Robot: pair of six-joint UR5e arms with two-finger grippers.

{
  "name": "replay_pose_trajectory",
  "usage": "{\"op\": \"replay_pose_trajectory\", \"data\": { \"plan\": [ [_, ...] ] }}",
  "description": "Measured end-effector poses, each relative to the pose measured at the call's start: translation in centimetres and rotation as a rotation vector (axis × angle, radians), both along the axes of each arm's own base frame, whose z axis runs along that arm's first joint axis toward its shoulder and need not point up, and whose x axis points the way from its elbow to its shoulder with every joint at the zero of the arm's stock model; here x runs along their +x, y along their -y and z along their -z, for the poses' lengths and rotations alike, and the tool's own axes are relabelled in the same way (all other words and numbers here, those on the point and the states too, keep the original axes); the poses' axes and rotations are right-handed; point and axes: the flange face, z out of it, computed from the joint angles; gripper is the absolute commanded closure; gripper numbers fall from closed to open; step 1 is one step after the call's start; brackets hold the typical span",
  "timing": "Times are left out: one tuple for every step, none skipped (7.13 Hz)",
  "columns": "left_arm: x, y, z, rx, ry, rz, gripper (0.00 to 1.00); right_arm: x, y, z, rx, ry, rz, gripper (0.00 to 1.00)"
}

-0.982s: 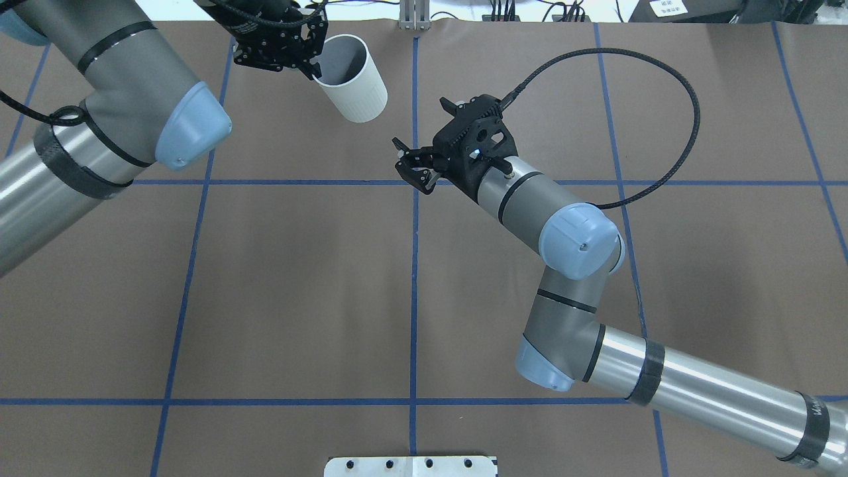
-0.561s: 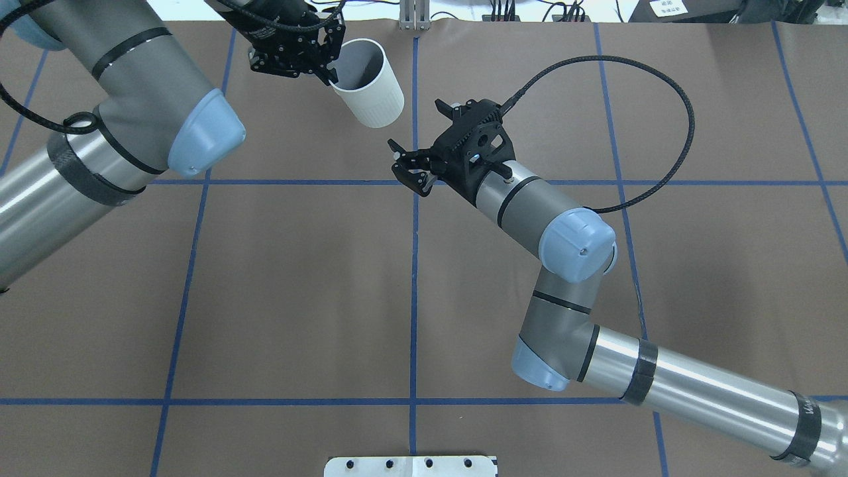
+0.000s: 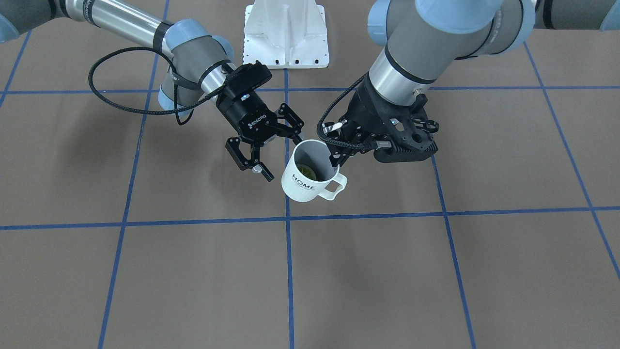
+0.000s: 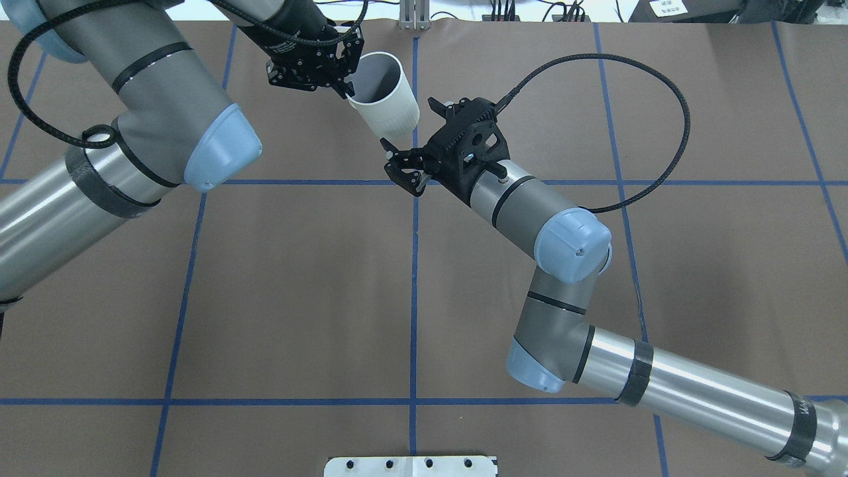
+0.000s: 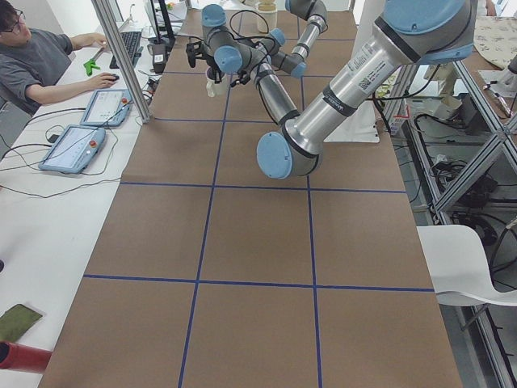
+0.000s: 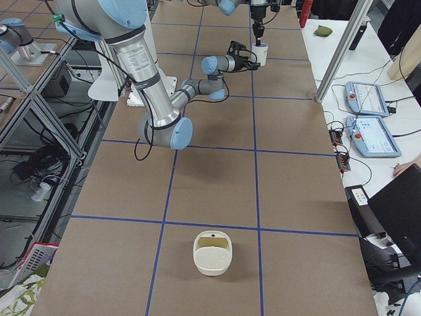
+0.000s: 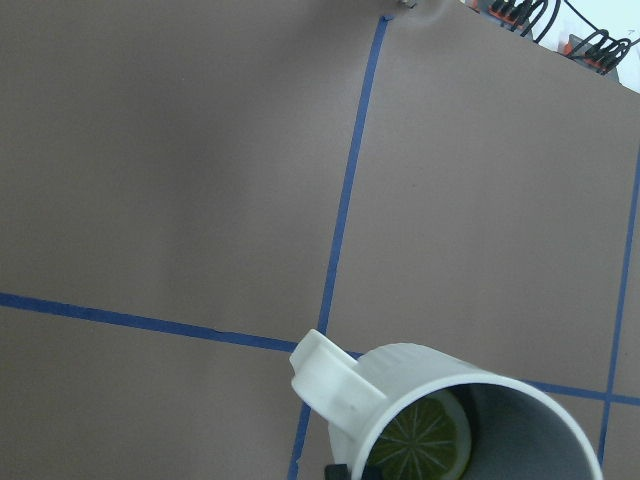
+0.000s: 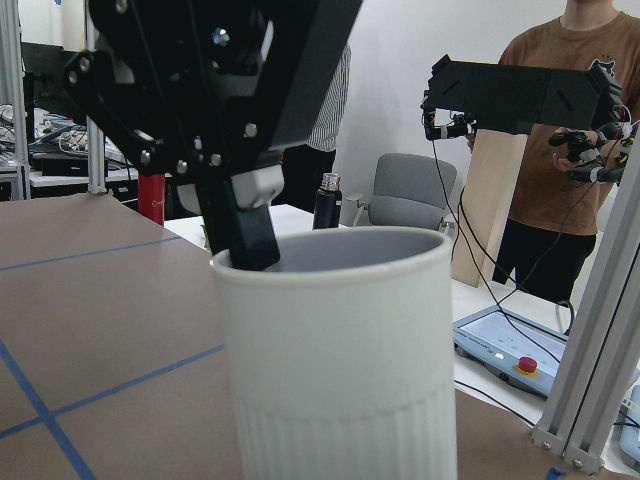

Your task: Left arm hands cup to right arm to dump lemon

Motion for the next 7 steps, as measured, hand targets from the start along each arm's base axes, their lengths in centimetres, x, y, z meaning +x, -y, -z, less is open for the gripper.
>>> {"op": "replay_pose_trajectory", "data": {
  "plan": [
    [0.1, -0.1, 0.1, 0.001, -0.001, -0.001, 1.00, 0.0, 0.0, 0.0, 0.001, -0.001, 0.000, 0.03],
    [0.2, -0.1, 0.3, 0.001, -0.003, -0.001, 1.00, 0.0, 0.0, 0.0, 0.002, -0.003, 0.000, 0.03],
    [0.2, -0.2, 0.6, 0.000, -0.006, 0.000, 1.00, 0.0, 0.0, 0.1, 0.004, -0.006, -0.001, 0.03],
    [0.4, -0.3, 0.9, -0.001, -0.010, 0.000, 1.00, 0.0, 0.0, 0.1, 0.008, -0.011, -0.003, 0.03],
    [0.6, -0.5, 1.1, -0.004, -0.011, -0.002, 1.00, 0.0, 0.0, 0.1, 0.011, -0.015, -0.004, 0.03],
    [0.7, -0.6, 1.1, -0.006, -0.011, -0.002, 1.00, 0.0, 0.0, 0.1, 0.015, -0.018, -0.005, 0.03],
    [0.8, -0.7, 1.2, -0.008, -0.012, -0.002, 1.00, 0.0, 0.0, 0.1, 0.016, -0.020, -0.006, 0.03]
  ]
}}
